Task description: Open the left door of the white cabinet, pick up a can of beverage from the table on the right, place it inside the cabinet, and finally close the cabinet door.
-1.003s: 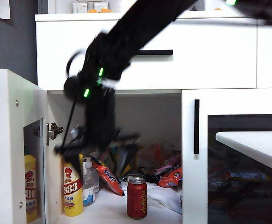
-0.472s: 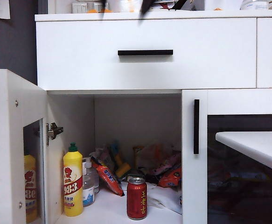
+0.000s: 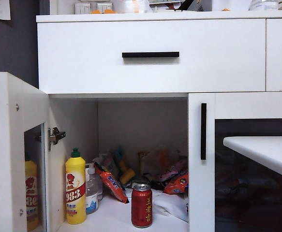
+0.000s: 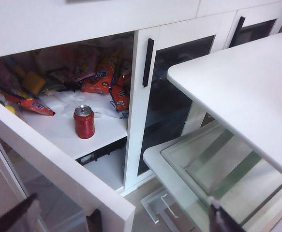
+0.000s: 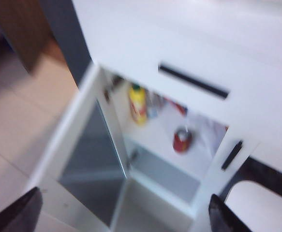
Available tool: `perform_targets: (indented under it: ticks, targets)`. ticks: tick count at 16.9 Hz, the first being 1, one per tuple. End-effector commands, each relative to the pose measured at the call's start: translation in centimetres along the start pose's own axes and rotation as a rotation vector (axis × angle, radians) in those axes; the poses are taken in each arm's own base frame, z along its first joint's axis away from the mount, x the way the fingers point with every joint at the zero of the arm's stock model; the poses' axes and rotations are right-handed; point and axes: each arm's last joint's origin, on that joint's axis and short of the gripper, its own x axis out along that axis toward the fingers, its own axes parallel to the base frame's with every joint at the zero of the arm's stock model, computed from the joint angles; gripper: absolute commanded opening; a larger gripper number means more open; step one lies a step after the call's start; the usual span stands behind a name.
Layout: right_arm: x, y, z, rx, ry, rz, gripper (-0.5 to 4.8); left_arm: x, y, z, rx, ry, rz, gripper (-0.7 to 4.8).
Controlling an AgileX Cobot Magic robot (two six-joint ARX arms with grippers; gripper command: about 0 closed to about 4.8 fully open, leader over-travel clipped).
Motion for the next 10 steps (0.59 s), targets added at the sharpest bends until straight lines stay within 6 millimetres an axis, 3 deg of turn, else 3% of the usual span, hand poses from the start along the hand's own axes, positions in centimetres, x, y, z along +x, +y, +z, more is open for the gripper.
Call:
perform_targets:
  ticks: [1,4,6,8,10]
  targets:
    - [-6.1,-1.6,-1.6,-0.018,-0.077,0.021,4.79,0.1,0.0,0.2,-0.014,-0.022,-0.003,4.79]
    - [-10.3,-2.8,-4.3,-0.009,-0.122,0.084,4.79,0.7,-0.1,-0.4,-0.049,-0.001,-0.004,4.79]
    - [-11.7,-3.5,-6.7,-0.004,-0.113,0.099,4.79,1.2,-0.2,-1.0,-0.095,0.025,-0.001,4.79]
    - [-12.2,-4.1,-10.0,-0.002,-0.077,0.114,4.79,1.6,-0.3,-1.5,-0.112,0.042,0.002,4.79]
    - [-11.2,-4.4,-12.7,0.016,-0.041,0.113,4.79,1.9,-0.3,-1.8,-0.107,0.055,0.009,4.79]
